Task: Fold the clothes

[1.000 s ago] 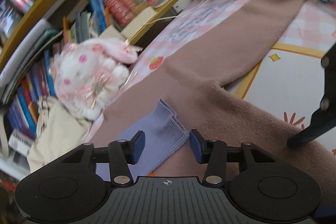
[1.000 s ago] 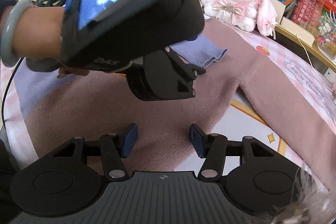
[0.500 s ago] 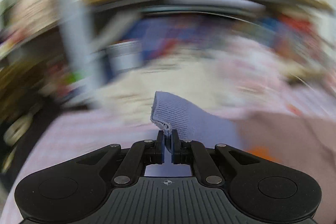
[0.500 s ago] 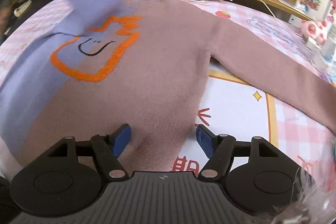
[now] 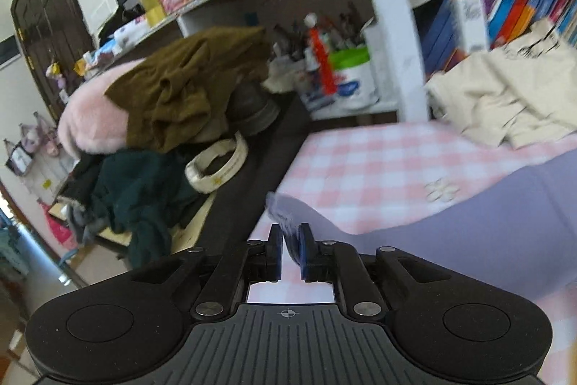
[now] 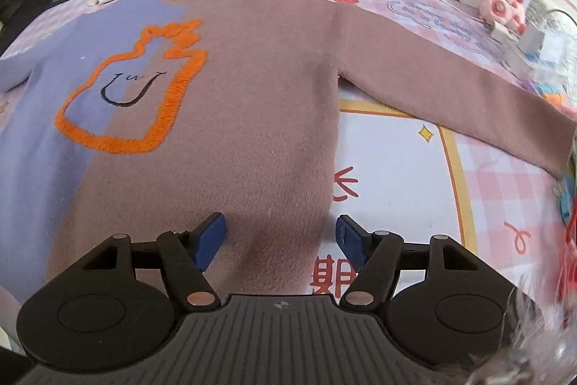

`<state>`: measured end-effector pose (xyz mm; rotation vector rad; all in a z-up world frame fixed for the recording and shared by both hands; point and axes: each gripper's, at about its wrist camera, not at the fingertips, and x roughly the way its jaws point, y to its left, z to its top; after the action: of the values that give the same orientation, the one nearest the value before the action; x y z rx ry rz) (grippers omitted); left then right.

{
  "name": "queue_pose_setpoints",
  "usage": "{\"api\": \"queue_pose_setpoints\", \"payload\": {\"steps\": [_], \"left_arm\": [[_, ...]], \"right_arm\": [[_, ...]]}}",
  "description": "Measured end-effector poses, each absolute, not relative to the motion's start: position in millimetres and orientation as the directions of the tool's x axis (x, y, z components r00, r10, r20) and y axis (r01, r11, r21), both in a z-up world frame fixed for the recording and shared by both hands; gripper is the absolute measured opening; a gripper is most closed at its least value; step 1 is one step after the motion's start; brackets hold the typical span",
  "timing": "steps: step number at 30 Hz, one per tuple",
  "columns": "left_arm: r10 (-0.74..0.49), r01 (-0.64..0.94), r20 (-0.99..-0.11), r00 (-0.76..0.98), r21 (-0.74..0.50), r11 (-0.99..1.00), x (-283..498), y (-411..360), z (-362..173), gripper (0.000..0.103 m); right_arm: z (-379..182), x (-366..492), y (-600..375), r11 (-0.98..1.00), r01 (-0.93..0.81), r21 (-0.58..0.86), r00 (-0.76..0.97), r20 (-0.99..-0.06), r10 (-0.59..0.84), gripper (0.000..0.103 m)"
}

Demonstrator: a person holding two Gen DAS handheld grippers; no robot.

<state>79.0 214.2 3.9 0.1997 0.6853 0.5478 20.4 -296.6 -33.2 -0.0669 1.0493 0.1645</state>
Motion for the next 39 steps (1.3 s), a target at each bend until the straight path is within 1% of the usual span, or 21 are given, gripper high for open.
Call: {"api": "queue_pose_setpoints", "payload": {"steps": [1, 2, 3, 5, 8, 11, 12, 14, 16, 18, 20, 23, 24, 25, 27, 28, 29, 32, 34, 37, 39], "left_arm": [[0.571, -0.439, -0.543, 0.616, 0.364, 0.821, 74.2, 214.5, 2.4, 0.042], [0.599, -0.465, -0.540, 0.591, 0.380, 0.800, 69.4, 214.9, 1.0, 0.063], [0.612, -0.479, -0.537, 0.581, 0.382, 0.790, 62.9, 212.7, 0.2, 0.066], [0.518, -0.416, -0.548, 0.657, 0.309, 0.855, 39.8, 189.6, 1.3, 0.067], [0.269, -0.226, -0.623, 0.735, 0.150, 0.963, 4.5, 143.4, -3.1, 0.068], [0.052, -0.095, -0.679, 0.733, -0.026, 0.995, -17.8, 108.3, -12.3, 0.068], [0.030, -0.085, -0.688, 0.725, -0.046, 0.995, -19.0, 102.3, -15.4, 0.068], [-0.015, -0.064, -0.705, 0.709, -0.086, 0.994, -21.4, 90.1, -21.6, 0.068], [-0.050, -0.065, -0.722, 0.690, -0.130, 0.989, -20.4, 85.0, -28.6, 0.067], [-0.079, -0.069, -0.743, 0.664, -0.166, 0.984, -18.1, 84.1, -36.6, 0.066], [-0.085, -0.057, -0.758, 0.646, -0.159, 0.986, -17.8, 80.2, -42.3, 0.065], [-0.065, -0.042, -0.758, 0.649, -0.121, 0.992, -21.8, 73.5, -43.5, 0.064], [-0.064, -0.048, -0.756, 0.651, -0.126, 0.991, -22.3, 73.9, -43.2, 0.054], [-0.062, -0.055, -0.755, 0.653, -0.129, 0.990, -22.7, 74.0, -42.9, 0.047], [-0.057, -0.064, -0.755, 0.653, -0.130, 0.989, -23.2, 72.5, -42.8, 0.014], [-0.075, -0.060, -0.755, 0.652, -0.150, 0.987, -24.0, 72.5, -43.2, 0.006], [-0.087, -0.058, -0.752, 0.653, -0.164, 0.985, -24.7, 72.1, -43.9, 0.004], [-0.048, -0.057, -0.742, 0.669, -0.116, 0.992, -31.9, 67.2, -44.0, 0.004], [-0.039, -0.067, -0.744, 0.667, -0.112, 0.991, -36.8, 73.5, -42.5, 0.004], [0.014, -0.125, -0.754, 0.657, -0.091, 0.988, -40.7, 93.3, -43.1, 0.000], [0.016, -0.156, -0.756, 0.654, -0.114, 0.981, -42.0, 112.6, -45.9, 0.000]], "right_arm": [[-33.1, 20.5, -296.3, 0.987, -0.156, 0.025, 0.486, -0.868, 0.098, 0.065], [-33.2, 20.4, -296.6, 0.989, -0.145, 0.028, 0.485, -0.869, 0.096, 0.065], [-33.4, 19.6, -297.5, 0.991, -0.131, 0.035, 0.486, -0.868, 0.095, 0.065], [-33.2, 14.2, -298.5, 0.993, -0.112, 0.042, 0.493, -0.865, 0.092, 0.067], [-32.8, 5.2, -299.7, 0.995, -0.086, 0.050, 0.504, -0.859, 0.087, 0.069], [-32.4, -3.9, -301.0, 0.997, -0.059, 0.059, 0.514, -0.854, 0.081, 0.067], [-32.3, -6.9, -301.4, 0.997, -0.051, 0.062, 0.518, -0.852, 0.079, 0.066], [-31.5, -14.6, -302.1, 0.997, -0.039, 0.069, 0.526, -0.847, 0.079, 0.052], [-30.8, -22.3, -303.3, 0.996, -0.033, 0.083, 0.535, -0.840, 0.088, 0.044], [-30.4, -27.0, -303.1, 0.996, -0.025, 0.086, 0.542, -0.836, 0.086, 0.039], [-30.0, -28.1, -301.0, 0.996, -0.029, 0.087, 0.547, -0.833, 0.088, 0.029], [-29.4, -26.0, -295.3, 0.995, -0.047, 0.085, 0.549, -0.830, 0.097, 0.019], [-29.3, -25.4, -293.2, 0.995, -0.054, 0.082, 0.550, -0.829, 0.098, 0.018], [-29.4, -24.8, -291.6, 0.995, -0.060, 0.076, 0.553, -0.828, 0.097, 0.017], [-29.5, -23.7, -289.3, 0.995, -0.073, 0.066, 0.558, -0.824, 0.096, 0.015], [-29.7, -23.1, -288.3, 0.995, -0.080, 0.062, 0.560, -0.823, 0.096, 0.015], [-29.9, -22.4, -287.2, 0.995, -0.085, 0.057, 0.563, -0.821, 0.095, 0.014], [-30.1, -19.0, -281.7, 0.993, -0.108, 0.041, 0.568, -0.818, 0.095, 0.014], [-30.6, -15.5, -276.9, 0.991, -0.133, 0.035, 0.569, -0.815, 0.105, 0.013], [-30.9, -10.3, -261.8, 0.985, -0.169, 0.032, 0.571, -0.811, 0.124, 0.013], [-30.3, -7.6, -250.3, 0.982, -0.186, 0.012, 0.573, -0.811, 0.119, 0.013]]}}
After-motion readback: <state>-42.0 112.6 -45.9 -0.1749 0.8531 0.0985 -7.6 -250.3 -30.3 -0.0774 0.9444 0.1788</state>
